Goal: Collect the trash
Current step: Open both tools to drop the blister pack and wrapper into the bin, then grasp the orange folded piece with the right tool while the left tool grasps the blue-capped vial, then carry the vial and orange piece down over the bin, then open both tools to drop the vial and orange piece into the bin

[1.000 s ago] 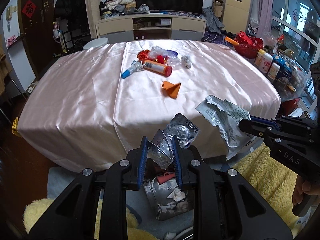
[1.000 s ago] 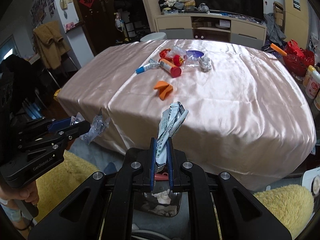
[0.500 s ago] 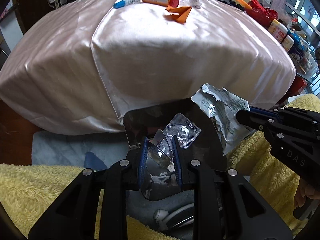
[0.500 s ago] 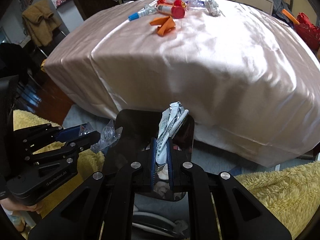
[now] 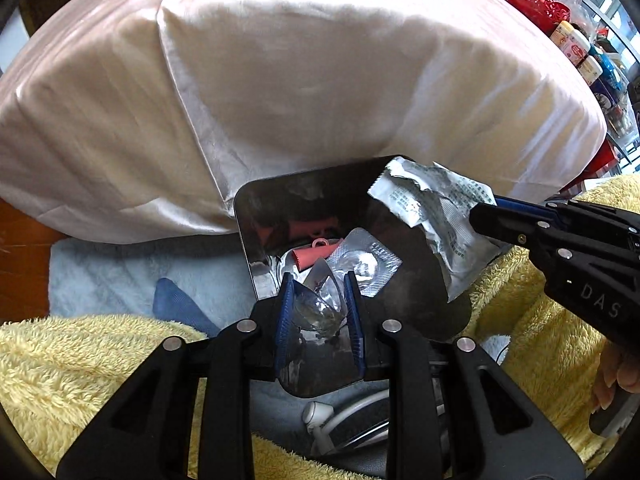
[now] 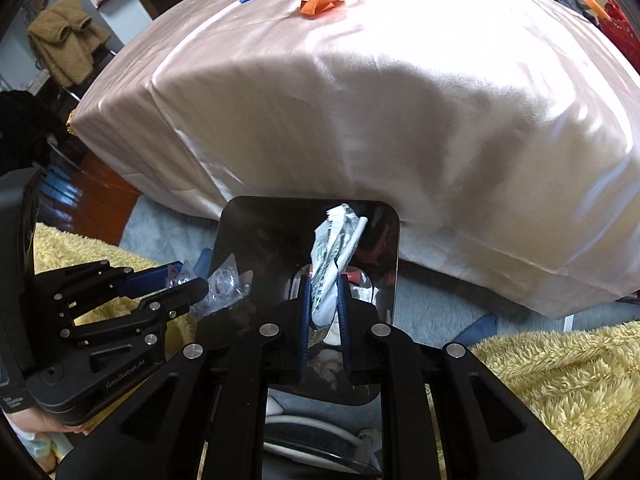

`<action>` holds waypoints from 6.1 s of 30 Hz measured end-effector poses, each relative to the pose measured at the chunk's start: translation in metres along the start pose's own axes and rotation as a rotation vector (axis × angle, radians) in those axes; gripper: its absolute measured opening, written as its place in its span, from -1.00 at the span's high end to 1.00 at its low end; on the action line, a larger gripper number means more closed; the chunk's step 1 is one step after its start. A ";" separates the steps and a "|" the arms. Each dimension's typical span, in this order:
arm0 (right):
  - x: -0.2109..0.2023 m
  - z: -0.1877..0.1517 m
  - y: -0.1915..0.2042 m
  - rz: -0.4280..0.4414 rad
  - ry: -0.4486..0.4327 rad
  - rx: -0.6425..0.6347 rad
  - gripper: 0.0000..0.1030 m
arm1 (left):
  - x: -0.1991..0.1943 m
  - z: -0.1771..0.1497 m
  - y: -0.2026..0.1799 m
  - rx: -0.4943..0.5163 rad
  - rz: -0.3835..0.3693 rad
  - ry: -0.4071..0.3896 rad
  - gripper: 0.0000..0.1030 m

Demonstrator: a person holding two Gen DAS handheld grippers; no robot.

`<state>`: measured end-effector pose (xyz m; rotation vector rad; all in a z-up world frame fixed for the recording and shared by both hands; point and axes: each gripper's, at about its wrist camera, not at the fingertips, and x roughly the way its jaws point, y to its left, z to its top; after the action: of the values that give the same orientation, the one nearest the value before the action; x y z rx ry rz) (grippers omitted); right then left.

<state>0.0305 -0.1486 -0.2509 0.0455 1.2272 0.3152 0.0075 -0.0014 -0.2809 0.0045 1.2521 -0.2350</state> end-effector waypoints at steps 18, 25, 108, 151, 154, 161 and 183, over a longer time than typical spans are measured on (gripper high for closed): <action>-0.052 0.023 -0.042 -0.072 -0.160 0.120 -0.78 | -0.045 0.017 0.021 -0.029 0.091 -0.108 -0.84; -0.076 0.042 -0.046 -0.090 -0.217 0.092 -0.78 | -0.072 0.034 0.033 -0.040 0.107 -0.174 -0.84; -0.071 0.114 -0.021 -0.013 -0.283 -0.018 0.12 | -0.065 0.145 0.016 0.084 -0.007 -0.217 0.66; 0.002 0.013 -0.013 0.029 -0.059 0.036 0.08 | 0.005 0.000 -0.009 0.061 -0.043 -0.043 0.64; 0.004 0.012 -0.015 0.024 -0.052 0.042 0.06 | 0.007 0.000 -0.007 0.050 -0.040 -0.034 0.47; 0.004 0.011 -0.025 0.035 -0.064 0.086 -0.33 | 0.008 0.000 -0.006 0.044 -0.025 -0.028 0.06; -0.080 0.077 -0.072 -0.042 -0.288 0.153 -0.38 | -0.057 0.066 -0.005 0.054 0.014 -0.189 -0.45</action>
<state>0.0935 -0.2279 -0.1662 0.1907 0.9630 0.1703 0.0516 -0.0047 -0.2056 0.0367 1.0571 -0.2513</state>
